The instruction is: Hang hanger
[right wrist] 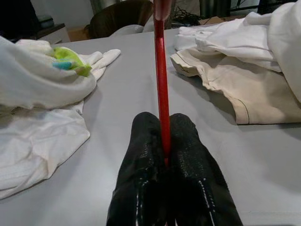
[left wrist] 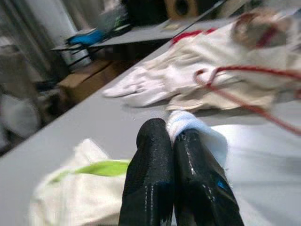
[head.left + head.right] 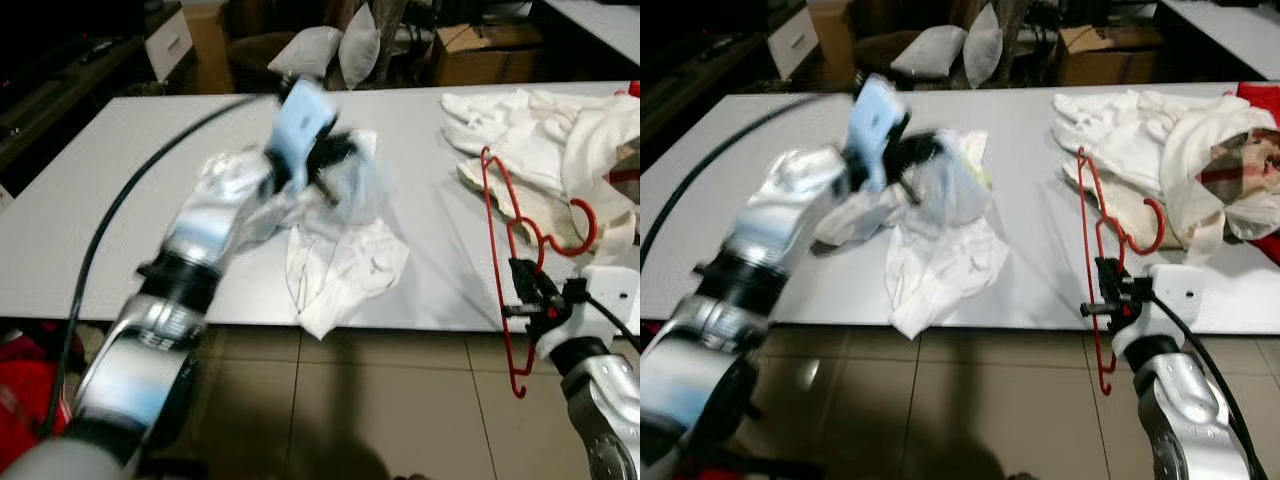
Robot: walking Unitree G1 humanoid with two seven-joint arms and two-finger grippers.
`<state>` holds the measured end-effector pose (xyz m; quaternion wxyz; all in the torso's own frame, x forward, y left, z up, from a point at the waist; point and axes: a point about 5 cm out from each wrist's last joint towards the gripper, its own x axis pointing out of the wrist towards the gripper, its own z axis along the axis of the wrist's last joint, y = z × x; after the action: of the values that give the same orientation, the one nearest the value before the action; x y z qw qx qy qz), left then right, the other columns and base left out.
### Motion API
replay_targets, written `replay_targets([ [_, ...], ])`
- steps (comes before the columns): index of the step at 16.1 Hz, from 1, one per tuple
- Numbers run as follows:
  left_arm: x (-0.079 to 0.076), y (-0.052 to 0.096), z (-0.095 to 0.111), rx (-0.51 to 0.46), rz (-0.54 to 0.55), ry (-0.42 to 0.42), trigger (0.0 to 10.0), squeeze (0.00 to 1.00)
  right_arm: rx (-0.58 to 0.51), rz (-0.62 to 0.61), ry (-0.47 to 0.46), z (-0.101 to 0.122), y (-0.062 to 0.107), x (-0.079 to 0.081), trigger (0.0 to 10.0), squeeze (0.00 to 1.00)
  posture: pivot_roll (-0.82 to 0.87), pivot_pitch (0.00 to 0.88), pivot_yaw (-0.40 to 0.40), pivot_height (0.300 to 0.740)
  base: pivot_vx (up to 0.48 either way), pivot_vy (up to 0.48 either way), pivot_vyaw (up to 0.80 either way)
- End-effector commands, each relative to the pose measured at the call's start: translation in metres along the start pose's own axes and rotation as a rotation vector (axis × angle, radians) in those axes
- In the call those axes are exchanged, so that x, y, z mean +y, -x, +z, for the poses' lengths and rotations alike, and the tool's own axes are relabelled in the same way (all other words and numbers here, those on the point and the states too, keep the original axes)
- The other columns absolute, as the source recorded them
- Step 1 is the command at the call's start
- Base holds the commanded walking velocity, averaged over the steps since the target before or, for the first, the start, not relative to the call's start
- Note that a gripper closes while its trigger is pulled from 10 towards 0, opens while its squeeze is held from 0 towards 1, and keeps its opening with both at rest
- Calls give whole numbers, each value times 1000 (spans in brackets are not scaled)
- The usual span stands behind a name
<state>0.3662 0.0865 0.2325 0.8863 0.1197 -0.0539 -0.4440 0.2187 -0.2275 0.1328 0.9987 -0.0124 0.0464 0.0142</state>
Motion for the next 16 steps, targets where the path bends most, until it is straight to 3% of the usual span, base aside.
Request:
replay_targets([
  [1,5,8,25,-135,-25,8,0,0,-12,0,6,2,0,2,10000,0,-44,0,108,740,0,0,0],
  [2,6,17,40,-255,-47,95,0,0,-13,-11,4,2,1,1,10000,0,-41,0,109,740,0,0,0],
  [3,6,31,46,-310,-93,149,0,0,-10,-19,0,1,2,-1,10000,0,-38,0,109,740,0,0,0],
  [5,-12,47,-11,77,-215,-64,0,0,-1,-13,-4,-2,2,2,10000,0,-34,0,106,740,0,0,0],
  [6,-30,73,-64,392,-360,-174,0,0,2,0,-8,-3,1,7,10000,0,-35,0,107,740,0,0,0],
  [7,-39,87,-83,497,-420,-174,0,0,3,4,-8,-4,1,8,10000,0,-35,0,106,740,0,0,0],
  [8,-44,94,-87,527,-445,-150,0,0,4,5,-8,-4,2,8,10000,0,-34,0,104,740,0,0,0],
  [10,-49,99,-89,553,-437,-112,0,0,8,7,-7,-5,2,8,10000,0,-32,0,99,740,0,0,0],
  [13,-47,99,-89,547,-418,-148,0,0,12,15,-4,-6,1,9,10000,0,-30,0,95,740,0,0,0],
  [14,-43,89,-82,469,-361,-147,0,0,11,17,-3,-5,0,9,10000,0,-30,0,93,740,0,0,0],
  [16,-11,52,-28,109,-60,-152,0,0,5,14,1,-4,-2,8,10000,0,-26,0,88,740,0,0,0],
])
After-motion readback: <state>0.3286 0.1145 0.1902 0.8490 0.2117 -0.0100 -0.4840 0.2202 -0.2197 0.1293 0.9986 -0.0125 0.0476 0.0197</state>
